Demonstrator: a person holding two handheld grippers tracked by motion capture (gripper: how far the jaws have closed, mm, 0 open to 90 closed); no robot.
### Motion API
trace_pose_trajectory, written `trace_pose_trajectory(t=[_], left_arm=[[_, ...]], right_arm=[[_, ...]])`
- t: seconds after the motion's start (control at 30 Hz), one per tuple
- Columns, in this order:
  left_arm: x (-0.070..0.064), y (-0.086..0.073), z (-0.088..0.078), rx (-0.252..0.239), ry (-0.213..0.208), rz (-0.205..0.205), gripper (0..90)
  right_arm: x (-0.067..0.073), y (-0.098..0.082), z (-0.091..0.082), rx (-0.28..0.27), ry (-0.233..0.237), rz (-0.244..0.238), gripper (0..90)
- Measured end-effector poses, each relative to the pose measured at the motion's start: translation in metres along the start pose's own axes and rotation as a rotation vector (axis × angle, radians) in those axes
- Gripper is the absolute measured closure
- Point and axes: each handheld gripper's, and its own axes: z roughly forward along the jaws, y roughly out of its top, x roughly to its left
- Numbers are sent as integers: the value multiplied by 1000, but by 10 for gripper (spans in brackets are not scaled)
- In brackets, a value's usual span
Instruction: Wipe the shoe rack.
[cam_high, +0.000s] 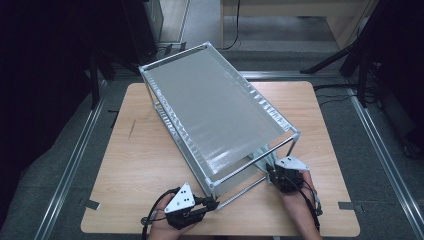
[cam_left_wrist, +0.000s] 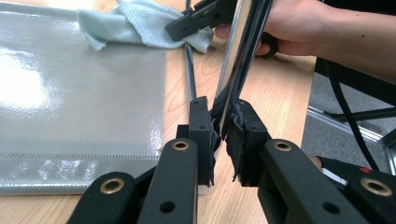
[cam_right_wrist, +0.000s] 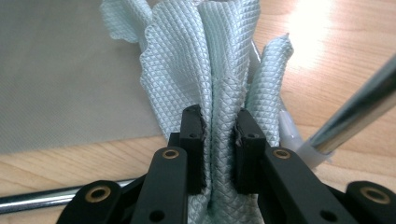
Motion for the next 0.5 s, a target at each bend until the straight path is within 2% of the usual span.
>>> trace_pose_trajectory(t=[0.07, 0.1, 0.2, 0.33, 0.5], left_arm=[[0, 0, 0, 0, -1, -2, 806], [0, 0, 0, 0, -2, -2, 805], [0, 0, 0, 2, 1, -3, 806], [0, 0, 0, 3, 3, -5, 805], [0, 0, 0, 0, 2, -6, 805]], right_arm=[[6, -1, 0, -5, -24, -22, 785], [10, -1, 0, 0, -14, -29, 785], [26, -1, 0, 6, 41, -55, 785], [55, -4, -2, 15, 122, -87, 785], [104, -7, -5, 20, 228, -188, 782]])
